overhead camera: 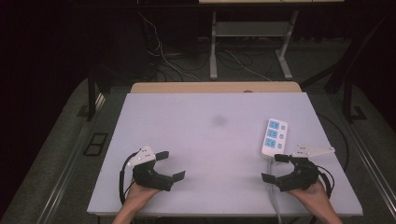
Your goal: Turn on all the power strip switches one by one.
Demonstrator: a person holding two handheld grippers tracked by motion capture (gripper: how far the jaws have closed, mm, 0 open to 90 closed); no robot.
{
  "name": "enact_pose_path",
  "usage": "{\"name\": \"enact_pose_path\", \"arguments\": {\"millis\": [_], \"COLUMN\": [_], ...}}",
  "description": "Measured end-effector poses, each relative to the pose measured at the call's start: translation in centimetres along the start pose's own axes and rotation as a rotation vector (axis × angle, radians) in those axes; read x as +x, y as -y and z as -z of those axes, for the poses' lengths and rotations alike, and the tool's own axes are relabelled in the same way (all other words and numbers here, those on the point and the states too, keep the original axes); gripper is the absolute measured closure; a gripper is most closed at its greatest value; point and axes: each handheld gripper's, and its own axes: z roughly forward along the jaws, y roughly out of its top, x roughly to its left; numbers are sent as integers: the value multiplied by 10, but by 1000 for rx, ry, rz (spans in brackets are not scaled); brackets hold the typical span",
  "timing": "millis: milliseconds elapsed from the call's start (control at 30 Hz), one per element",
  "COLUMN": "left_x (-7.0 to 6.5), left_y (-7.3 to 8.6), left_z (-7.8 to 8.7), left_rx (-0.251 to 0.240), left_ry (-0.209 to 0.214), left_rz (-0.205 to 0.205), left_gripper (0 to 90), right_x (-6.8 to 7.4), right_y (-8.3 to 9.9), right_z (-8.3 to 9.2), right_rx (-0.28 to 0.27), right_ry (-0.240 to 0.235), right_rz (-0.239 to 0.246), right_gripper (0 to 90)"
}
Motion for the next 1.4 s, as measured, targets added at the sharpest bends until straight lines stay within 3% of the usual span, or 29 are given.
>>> {"name": "enact_pose_path", "arguments": {"millis": [800, 1400], "left_x": [1, 1], "left_y": [1, 1], "left_z": [2, 3], "left_rx": [-7, -8], "left_ry": [-3, -4], "left_rz": [11, 14], "left_gripper": [0, 0], "right_x": [-8, -28], "right_y": [-18, -36], "right_z": [8, 20], "right_rx": [66, 140], "right_ry": [1, 41], "right_rz": [12, 35], "right_gripper": [6, 6]}}
